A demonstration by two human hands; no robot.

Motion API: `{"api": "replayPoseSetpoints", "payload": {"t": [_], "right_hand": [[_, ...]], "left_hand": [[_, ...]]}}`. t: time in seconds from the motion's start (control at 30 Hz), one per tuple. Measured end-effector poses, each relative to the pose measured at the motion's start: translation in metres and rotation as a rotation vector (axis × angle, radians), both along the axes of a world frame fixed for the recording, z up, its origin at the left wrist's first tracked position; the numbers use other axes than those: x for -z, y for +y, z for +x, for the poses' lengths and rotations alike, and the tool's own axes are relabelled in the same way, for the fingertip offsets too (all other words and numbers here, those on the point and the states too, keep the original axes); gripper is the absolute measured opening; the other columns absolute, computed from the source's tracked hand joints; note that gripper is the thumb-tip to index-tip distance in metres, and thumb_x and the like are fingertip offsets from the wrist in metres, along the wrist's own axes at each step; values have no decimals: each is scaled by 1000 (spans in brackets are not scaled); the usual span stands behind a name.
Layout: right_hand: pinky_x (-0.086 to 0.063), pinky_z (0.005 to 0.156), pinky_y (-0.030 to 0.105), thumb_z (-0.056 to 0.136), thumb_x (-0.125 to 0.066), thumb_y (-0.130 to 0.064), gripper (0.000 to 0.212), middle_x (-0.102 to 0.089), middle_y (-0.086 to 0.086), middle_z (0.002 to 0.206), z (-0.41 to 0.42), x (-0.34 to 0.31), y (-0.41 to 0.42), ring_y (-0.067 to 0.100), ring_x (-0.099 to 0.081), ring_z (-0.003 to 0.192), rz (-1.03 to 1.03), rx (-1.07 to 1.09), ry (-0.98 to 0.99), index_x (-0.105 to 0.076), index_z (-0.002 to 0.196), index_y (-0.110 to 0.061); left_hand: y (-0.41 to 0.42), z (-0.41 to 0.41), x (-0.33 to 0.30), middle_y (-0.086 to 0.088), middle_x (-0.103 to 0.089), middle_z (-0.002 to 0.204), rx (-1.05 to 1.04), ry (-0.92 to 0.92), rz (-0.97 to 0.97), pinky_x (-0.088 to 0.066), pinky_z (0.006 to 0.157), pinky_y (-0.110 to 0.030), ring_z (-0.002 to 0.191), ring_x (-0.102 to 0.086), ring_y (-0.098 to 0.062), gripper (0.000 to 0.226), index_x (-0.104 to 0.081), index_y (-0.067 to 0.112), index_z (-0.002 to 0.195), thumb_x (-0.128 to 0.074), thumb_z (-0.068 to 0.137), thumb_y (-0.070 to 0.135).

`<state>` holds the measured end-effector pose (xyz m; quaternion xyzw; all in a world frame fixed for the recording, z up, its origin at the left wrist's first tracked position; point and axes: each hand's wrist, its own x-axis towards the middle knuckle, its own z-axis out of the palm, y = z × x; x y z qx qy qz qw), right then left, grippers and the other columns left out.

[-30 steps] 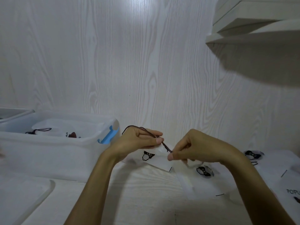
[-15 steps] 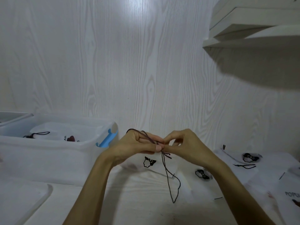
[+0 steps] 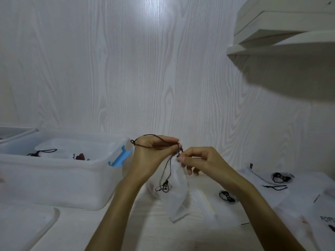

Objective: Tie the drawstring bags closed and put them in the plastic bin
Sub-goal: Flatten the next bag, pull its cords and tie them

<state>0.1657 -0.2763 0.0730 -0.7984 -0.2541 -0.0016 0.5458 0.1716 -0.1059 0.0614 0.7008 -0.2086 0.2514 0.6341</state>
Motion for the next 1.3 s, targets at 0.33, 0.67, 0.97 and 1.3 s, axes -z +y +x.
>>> {"api": "replayPoseSetpoints", "payload": {"t": [0.33,0.67,0.97,1.3], "right_hand": [[-41,54,15,84,-64,-32,29,-69,-3,93,8,9,-6,4,-54,58,237,-22,319,-71,107,-15],[-27,63,28,79,-46,-21,22,-44,2,68,12,7,-2,14,-39,61,524,-171,591,-49,59,-14],[-35,75,27,82,-57,-29,24,-61,-2,77,17,1,-18,13,-52,77,708,-154,560,-61,61,-19],[-55,82,33,92,-56,-29,29,-51,-4,61,8,-1,-1,9,-57,59,1325,-178,544,-57,66,-16]], "left_hand": [[-5,2,3,8,-75,74,25,-82,44,-53,67,-13,74,-71,-8,23,-74,11,89,-71,75,-8],[-5,1,4,-7,-75,80,180,0,17,-55,69,-19,78,-73,-18,18,-73,0,90,-70,75,-9],[-2,0,3,-5,-75,80,158,5,19,-55,71,-17,78,-73,-16,19,-74,3,89,-73,73,-7],[-3,0,2,18,-73,85,71,95,29,-43,75,-1,89,-65,11,18,-73,13,102,-59,91,16]]}}
